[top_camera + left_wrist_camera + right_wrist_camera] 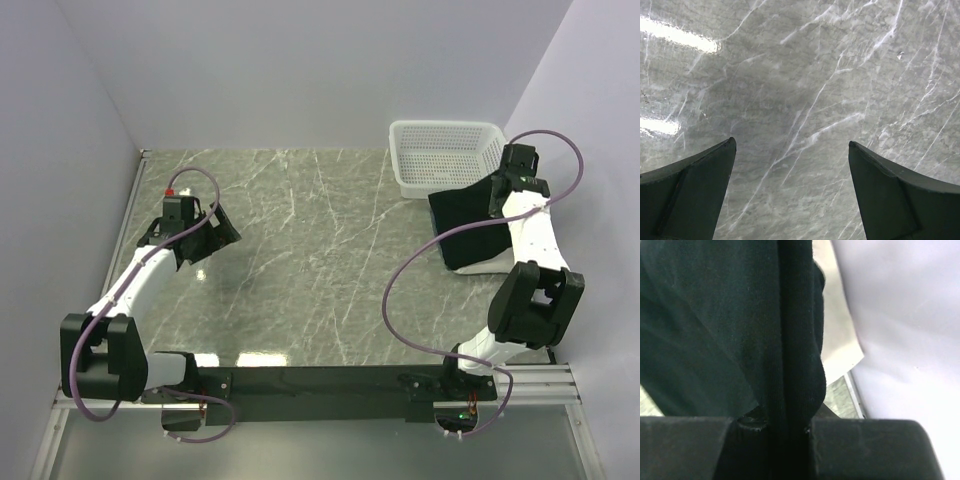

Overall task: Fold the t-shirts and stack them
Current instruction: Neatly place the folded tshirt to the corner

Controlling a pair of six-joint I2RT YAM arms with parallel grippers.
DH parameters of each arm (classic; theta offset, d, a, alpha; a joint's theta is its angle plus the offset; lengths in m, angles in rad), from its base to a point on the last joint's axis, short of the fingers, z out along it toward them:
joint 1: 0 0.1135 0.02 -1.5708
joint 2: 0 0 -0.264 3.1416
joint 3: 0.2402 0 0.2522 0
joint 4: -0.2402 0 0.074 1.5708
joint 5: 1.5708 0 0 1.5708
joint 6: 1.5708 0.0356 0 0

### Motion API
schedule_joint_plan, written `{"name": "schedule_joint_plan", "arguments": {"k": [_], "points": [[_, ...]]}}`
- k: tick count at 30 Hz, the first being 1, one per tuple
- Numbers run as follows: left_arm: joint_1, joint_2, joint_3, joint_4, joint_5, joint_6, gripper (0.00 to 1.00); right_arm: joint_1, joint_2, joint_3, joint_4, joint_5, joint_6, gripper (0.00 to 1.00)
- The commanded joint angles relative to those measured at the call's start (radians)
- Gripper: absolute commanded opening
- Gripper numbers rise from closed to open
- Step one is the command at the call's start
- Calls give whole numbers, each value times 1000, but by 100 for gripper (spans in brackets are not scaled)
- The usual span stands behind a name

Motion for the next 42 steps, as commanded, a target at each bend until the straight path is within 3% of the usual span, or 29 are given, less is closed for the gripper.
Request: {"name": "schedule_joint_plan", "arguments": {"k": [1,9,12,13,16,21,24,29,34,37,42], "points": [[1,8,37,-7,-8,18,99,-25,-2,-7,124,131,-18,0],[1,25,37,-9,-7,18,99,-25,102,-60,196,180,-13,3],[2,35,37,-9,-4,20,99,-25,147,-48,198,209,7,14],[4,40,39,-10,-1,20,99,-25,156,-45,205,223,10,26],[5,46,39,-12,-4,18,99,-25,184,-31,210,307,30,45],[13,46,40,-16,-15,18,99,-37,193,19,177,470,158,62],[17,43,42,-19,-22,18,99,-37,185,67,127,522,229,64],[28,35,42,-16,-24,15,99,-29,113,99,95,467,295,64],[33,29,37,-10,-21,17,99,-23,0,64,147,349,335,63],[33,26,37,-7,-19,18,99,-20,-35,47,207,191,312,63],[33,-15,22,33,8,20,99,-23,13,117,207,-17,326,62]]}}
